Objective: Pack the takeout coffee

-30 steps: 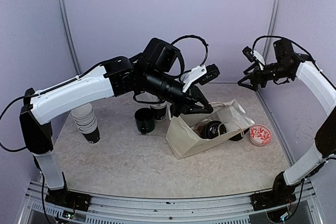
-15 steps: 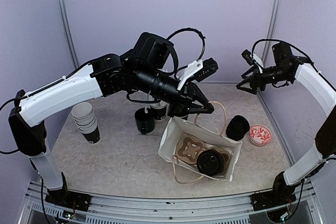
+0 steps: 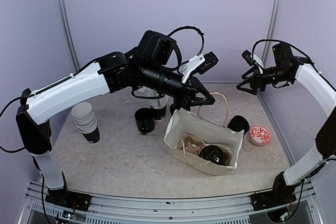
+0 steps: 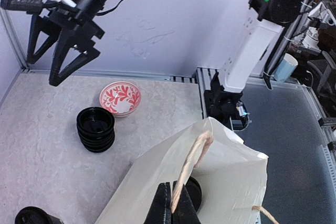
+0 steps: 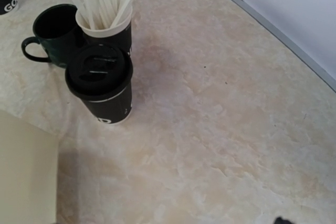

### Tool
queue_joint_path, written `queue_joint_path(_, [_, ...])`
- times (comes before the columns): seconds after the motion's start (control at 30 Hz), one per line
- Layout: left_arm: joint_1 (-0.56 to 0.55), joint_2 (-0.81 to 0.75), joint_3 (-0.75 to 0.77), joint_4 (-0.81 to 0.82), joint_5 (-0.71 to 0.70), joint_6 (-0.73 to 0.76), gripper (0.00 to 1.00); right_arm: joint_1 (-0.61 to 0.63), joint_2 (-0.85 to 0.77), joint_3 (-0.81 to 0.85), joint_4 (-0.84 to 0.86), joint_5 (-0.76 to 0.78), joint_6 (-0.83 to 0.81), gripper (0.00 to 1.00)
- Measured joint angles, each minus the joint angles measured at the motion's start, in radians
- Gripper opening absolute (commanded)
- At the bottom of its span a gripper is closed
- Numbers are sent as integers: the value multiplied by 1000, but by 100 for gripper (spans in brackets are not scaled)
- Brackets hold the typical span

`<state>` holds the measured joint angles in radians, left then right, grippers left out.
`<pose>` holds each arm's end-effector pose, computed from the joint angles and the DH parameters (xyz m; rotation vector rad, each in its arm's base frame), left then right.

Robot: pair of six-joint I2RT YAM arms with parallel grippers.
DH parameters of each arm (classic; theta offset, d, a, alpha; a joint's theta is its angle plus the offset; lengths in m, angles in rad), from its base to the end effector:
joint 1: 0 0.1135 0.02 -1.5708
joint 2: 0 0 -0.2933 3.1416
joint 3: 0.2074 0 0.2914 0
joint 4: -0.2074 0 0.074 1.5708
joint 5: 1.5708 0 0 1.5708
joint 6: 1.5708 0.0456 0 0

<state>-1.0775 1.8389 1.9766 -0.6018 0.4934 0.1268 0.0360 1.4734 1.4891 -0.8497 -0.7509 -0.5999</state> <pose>0.2054 -0.4277 0.4438 1.4787 1.5668 -1.0785 0.3464 0.0436 0.3904 -0.9958 1.9657 0.5907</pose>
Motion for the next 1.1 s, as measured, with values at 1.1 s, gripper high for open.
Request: queue_joint_path(1.1, [222, 232, 125, 105, -69, -180, 0, 0, 26, 36, -36, -103, 18, 85])
